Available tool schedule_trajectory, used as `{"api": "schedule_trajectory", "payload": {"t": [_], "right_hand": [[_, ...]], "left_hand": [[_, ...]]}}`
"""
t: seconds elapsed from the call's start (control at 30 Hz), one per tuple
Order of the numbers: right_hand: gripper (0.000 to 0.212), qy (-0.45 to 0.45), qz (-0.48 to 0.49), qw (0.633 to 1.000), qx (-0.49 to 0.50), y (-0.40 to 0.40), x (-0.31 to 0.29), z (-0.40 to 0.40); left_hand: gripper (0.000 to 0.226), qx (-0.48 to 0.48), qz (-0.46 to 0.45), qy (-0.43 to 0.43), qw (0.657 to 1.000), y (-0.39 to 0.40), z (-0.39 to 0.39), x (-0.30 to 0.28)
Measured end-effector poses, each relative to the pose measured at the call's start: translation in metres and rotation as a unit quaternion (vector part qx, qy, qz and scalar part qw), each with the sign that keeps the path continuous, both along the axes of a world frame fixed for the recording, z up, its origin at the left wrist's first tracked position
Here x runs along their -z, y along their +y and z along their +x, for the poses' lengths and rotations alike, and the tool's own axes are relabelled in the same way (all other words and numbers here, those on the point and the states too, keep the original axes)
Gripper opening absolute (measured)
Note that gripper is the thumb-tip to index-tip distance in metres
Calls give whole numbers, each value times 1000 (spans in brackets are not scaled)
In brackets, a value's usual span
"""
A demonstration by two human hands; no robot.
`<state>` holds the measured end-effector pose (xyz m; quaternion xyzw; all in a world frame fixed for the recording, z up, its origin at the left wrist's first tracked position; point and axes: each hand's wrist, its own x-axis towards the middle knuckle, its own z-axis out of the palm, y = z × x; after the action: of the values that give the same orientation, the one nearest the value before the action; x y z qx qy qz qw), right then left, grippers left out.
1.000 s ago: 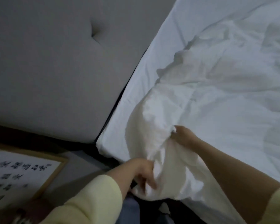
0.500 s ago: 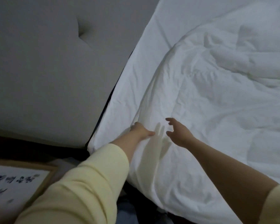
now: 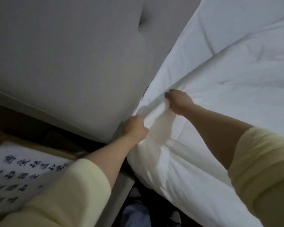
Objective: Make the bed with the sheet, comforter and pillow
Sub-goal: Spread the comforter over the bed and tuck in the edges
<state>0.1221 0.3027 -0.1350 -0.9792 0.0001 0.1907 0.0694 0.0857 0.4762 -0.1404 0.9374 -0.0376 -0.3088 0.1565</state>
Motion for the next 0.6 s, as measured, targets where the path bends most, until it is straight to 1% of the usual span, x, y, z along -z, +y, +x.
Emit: {"api": "schedule_trajectory", "payload": {"t": [0.03,0.07,0.1,0.13,0.17,0.2,0.27,0.3,0.33,0.37,0.4,0.43,0.47,0.5,0.57,0.6], "right_hand": [[13,-40,34,999,11,13,-8,15],[12,-76,61,995,21,23,-14,28],[16,-102,82,991,30,31,-15,37],[22,-111,102,988,41,36,-12,42],[31,-98,130,985,61,36,-3,44],[40,-64,168,980,83,35,9,42],[62,28,229,968,95,36,35,29],[69,68,238,965,89,36,44,20],[71,97,238,963,83,36,52,13],[69,115,229,964,76,35,54,5],[63,129,212,966,74,33,52,-3],[57,142,198,966,85,28,46,-11],[53,150,191,964,105,21,39,-18],[50,153,188,962,129,12,30,-25],[46,142,183,955,183,-15,6,-43],[43,131,182,950,218,-34,-12,-57]], "left_hand": [[33,2,3,-50,999,8,5,-3],[29,7,7,-100,995,10,8,-4],[29,11,25,-129,991,11,7,-1],[33,20,42,-139,989,11,1,2],[42,37,54,-132,989,12,-8,6],[52,60,58,-116,990,15,-19,16],[72,151,43,-182,971,28,-36,38],[71,201,47,-203,957,34,-39,48],[61,242,53,-172,953,41,-36,54],[54,265,69,-106,956,44,-31,59],[51,253,86,4,964,44,-25,58],[51,224,94,86,966,39,-18,54],[49,184,96,122,971,31,-9,45],[46,158,88,125,976,23,-2,40],[39,153,83,125,977,0,3,20],[38,170,77,123,975,-17,1,4]]}}
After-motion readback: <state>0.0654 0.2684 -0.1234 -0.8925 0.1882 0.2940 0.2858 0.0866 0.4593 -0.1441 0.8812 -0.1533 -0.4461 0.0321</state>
